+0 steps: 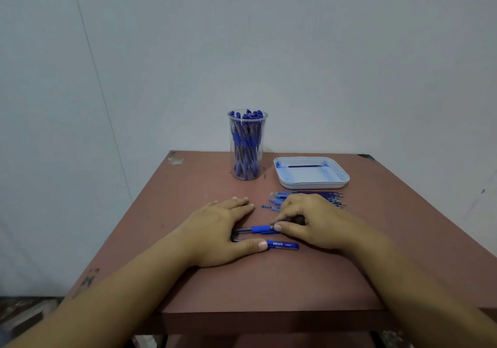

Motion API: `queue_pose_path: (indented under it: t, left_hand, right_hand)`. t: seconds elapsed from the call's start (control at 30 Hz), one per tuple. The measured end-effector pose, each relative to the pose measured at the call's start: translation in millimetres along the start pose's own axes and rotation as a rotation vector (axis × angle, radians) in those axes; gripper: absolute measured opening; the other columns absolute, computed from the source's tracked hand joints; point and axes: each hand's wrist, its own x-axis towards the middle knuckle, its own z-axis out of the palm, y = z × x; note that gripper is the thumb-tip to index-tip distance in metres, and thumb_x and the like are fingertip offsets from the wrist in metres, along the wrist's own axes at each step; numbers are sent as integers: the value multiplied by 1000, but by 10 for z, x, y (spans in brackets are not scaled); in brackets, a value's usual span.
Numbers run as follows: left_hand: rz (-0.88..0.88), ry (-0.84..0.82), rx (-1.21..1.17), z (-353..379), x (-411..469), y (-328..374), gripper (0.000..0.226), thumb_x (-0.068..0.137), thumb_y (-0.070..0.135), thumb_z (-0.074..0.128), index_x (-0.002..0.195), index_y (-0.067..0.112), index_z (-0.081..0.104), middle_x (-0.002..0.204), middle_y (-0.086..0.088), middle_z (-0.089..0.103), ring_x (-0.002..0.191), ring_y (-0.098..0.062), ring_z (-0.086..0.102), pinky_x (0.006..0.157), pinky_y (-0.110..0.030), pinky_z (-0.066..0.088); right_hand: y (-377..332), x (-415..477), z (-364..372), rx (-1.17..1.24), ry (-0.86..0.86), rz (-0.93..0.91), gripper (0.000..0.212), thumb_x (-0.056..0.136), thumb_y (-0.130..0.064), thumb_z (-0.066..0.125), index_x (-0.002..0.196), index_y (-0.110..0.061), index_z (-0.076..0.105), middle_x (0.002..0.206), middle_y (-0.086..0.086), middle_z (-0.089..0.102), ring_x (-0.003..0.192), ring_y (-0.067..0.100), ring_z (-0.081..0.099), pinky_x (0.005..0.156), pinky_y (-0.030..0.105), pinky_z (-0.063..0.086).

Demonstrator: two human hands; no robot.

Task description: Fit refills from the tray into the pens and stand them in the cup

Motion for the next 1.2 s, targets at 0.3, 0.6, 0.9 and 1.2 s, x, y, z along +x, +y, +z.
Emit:
queue_pose_path:
  t: [0.3, 0.6, 0.9, 1.2]
  left_hand:
    - [23, 8, 5, 6, -8, -6, 104, 70, 90, 27, 155, 30, 21, 162, 12, 16, 148, -5, 13, 121, -34, 18]
    - [150, 399, -233, 5, 41, 4, 42, 91, 50, 58, 128, 30, 59, 114, 17, 68, 103, 0, 61, 85, -17, 48]
    - [271, 568, -301, 11, 86, 16, 21, 92, 22, 67, 112, 22, 69, 98, 23, 63, 85, 15, 53, 77, -3, 38]
    - [236, 449, -417, 6, 66, 32, 25, 96, 16, 60, 118, 26, 68, 96, 26, 67, 90, 1, 63, 77, -13, 48]
  right_hand:
    - [2, 17, 57, -12, 4, 15, 18, 90, -40, 66, 106, -34, 70, 99, -19, 57, 89, -5, 53, 75, 11, 39]
    - [-65, 18, 67, 249, 383, 12, 14, 82, -29, 76, 94, -28, 68, 76, -16, 63, 63, 3, 50, 61, 11, 40]
    - [-104, 72, 98, 412, 435, 5, 16, 73, -38, 77, 85, -31, 68, 76, -3, 68, 63, 1, 51, 61, 13, 43]
    - [-49, 75, 98, 355, 394, -7, 11, 81, -25, 77, 84, -31, 69, 80, -3, 69, 73, 18, 60, 69, 36, 49]
